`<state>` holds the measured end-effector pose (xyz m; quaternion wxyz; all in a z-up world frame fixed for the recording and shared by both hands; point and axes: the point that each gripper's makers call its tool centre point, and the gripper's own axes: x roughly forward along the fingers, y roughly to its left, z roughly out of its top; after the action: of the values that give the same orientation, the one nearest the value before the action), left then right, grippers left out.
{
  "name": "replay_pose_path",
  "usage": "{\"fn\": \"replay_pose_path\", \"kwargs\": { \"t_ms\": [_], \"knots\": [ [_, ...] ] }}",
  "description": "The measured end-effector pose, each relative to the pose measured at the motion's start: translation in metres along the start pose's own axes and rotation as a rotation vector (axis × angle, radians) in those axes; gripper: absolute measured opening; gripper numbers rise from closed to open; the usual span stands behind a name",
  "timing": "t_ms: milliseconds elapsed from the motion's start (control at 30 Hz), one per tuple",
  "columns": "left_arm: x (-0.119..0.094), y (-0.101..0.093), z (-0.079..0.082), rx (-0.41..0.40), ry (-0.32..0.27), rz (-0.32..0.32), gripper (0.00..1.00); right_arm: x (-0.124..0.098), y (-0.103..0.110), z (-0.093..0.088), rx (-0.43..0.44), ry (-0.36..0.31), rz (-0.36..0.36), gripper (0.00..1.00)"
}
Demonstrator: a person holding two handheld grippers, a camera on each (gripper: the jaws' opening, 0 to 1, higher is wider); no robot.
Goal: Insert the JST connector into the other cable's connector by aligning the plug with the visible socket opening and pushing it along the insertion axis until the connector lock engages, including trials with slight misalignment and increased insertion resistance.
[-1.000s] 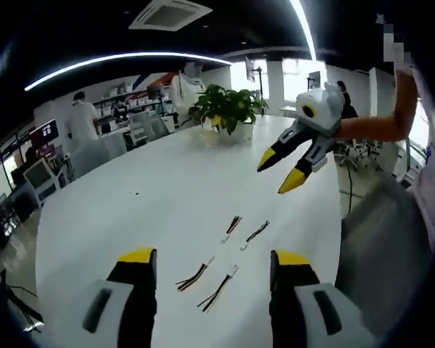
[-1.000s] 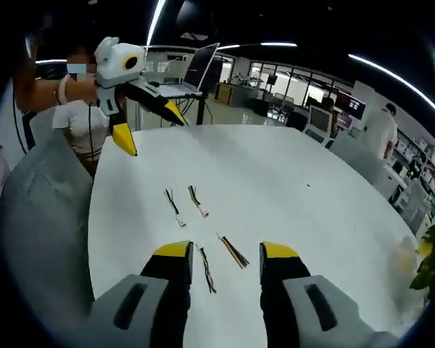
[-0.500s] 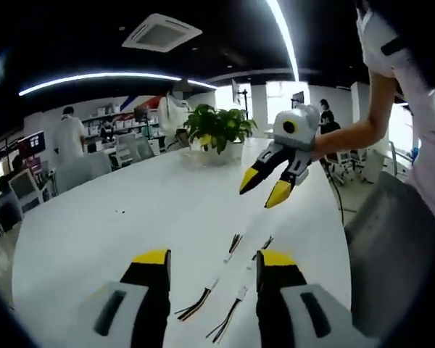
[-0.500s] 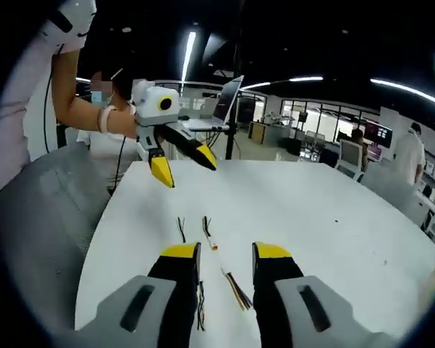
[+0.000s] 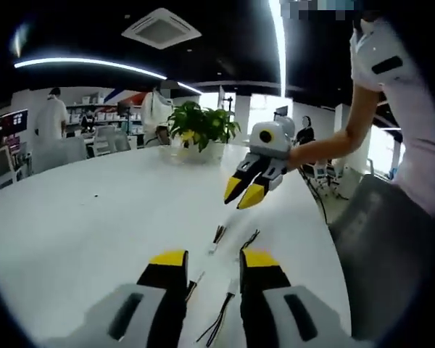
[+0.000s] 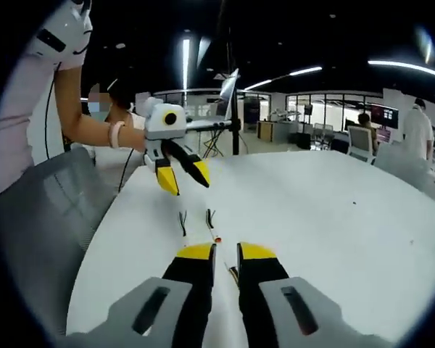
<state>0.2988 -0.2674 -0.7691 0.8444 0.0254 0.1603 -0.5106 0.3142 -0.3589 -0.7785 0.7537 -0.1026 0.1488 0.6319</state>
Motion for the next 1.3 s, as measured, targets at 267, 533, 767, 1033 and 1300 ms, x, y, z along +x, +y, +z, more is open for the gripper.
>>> {"fn": "replay_pose_path", "kwargs": {
  "t_ms": [267, 533, 767, 1033, 1300],
  "knots": [
    [0.009, 0.007, -0.014, -0.016, -0.013, -0.037, 0.17, 0.014, 0.007, -0.012, 0.061, -0.028, 0.082, 0.10],
    [0.016, 0.014, -0.029, 0.004, 0.010, -0.061, 0.15, 0.024, 0.000, -0.027, 0.056, -0.021, 0.098, 0.11],
    [0.025, 0.014, -0.037, 0.001, 0.011, -0.105, 0.14, 0.031, -0.003, -0.032, 0.030, -0.021, 0.140, 0.11],
    [0.035, 0.016, -0.041, 0.002, 0.000, -0.118, 0.13, 0.035, -0.007, -0.049, 0.010, 0.007, 0.169, 0.10],
    [0.038, 0.015, -0.047, 0.001, 0.004, -0.140, 0.12, 0.041, -0.011, -0.053, 0.006, 0.006, 0.172, 0.09]
  ]
}}
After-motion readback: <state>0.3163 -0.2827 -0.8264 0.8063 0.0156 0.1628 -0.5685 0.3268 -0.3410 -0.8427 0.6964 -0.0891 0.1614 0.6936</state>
